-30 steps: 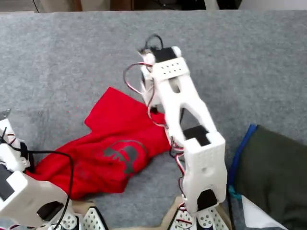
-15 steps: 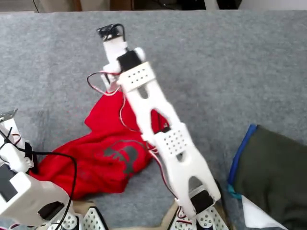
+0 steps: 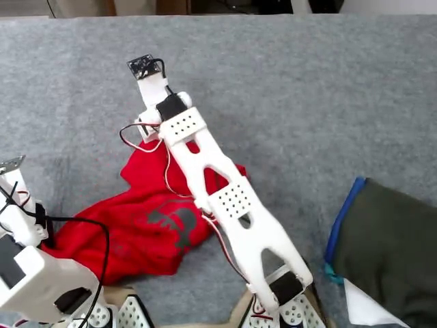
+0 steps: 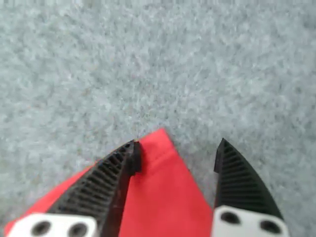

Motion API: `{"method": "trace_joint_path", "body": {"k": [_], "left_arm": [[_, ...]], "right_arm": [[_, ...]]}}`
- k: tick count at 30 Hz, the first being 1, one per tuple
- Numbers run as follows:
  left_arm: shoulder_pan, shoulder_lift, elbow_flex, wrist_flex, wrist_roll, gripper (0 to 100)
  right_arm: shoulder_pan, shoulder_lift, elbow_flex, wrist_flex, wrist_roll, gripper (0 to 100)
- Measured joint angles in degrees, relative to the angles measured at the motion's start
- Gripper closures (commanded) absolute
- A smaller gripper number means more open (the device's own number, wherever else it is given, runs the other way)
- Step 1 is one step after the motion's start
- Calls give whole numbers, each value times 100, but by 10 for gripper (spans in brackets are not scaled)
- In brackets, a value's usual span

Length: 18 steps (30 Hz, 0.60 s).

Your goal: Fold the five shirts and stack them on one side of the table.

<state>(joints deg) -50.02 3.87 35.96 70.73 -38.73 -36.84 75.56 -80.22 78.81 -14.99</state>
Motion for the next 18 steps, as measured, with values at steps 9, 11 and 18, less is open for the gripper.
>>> {"method": "trace_joint_path", "body": {"k": [9,11,18], "left_arm": [[0,0,0,0,0,981],[0,0,0,0,0,981],[0,0,0,0,0,981]], "right_arm": [[9,0,97,-316,0,906],[9,0,97,-325,0,892],[9,0,97,-132,0,904]]}}
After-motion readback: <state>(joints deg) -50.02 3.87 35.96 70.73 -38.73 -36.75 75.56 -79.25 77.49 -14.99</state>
